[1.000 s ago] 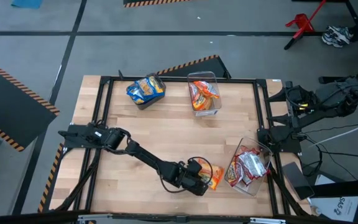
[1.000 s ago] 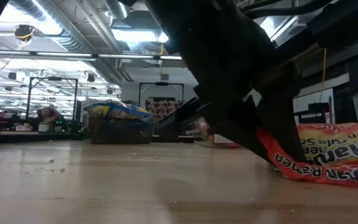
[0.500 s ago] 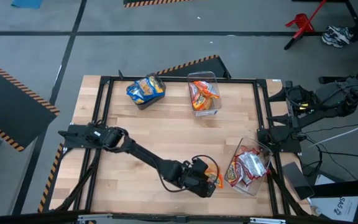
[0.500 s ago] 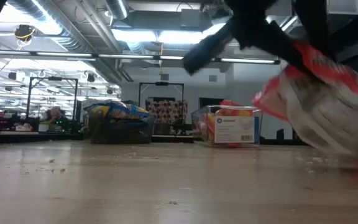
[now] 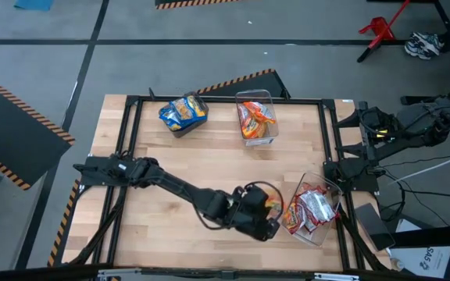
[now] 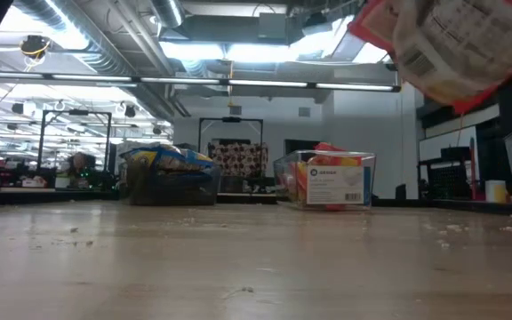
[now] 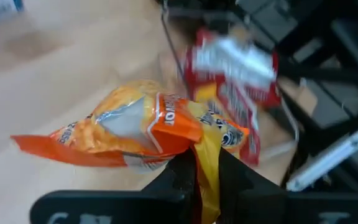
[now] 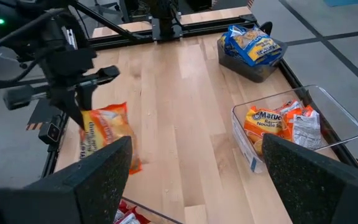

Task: Sort Maruchan noodles
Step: Put the orange noodle pack into the top transparent bin

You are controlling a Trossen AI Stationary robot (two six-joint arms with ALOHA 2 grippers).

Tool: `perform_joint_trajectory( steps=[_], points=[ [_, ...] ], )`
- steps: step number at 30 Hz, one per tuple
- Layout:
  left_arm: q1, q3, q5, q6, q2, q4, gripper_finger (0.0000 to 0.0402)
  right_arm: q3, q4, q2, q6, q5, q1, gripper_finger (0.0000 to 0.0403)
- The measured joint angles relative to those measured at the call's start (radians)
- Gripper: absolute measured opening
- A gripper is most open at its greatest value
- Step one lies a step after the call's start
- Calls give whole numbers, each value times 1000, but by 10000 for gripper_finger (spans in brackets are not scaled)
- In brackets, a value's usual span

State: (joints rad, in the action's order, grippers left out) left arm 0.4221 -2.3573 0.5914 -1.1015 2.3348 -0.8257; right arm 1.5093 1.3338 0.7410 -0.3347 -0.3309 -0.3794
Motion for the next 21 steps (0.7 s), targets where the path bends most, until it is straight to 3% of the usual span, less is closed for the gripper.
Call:
perform_joint_trajectory(
  steps=[7,14,21],
  points=[
    [-58,2,41,69,-26,13,17,0,0,0,0,-1,0,347],
    [-198,1,159,264,-106,-9,17,0,0,0,0,-2,0,347],
    [-410,1,36,486,-119,14,17,0,0,0,1,-21,0,347]
  ],
)
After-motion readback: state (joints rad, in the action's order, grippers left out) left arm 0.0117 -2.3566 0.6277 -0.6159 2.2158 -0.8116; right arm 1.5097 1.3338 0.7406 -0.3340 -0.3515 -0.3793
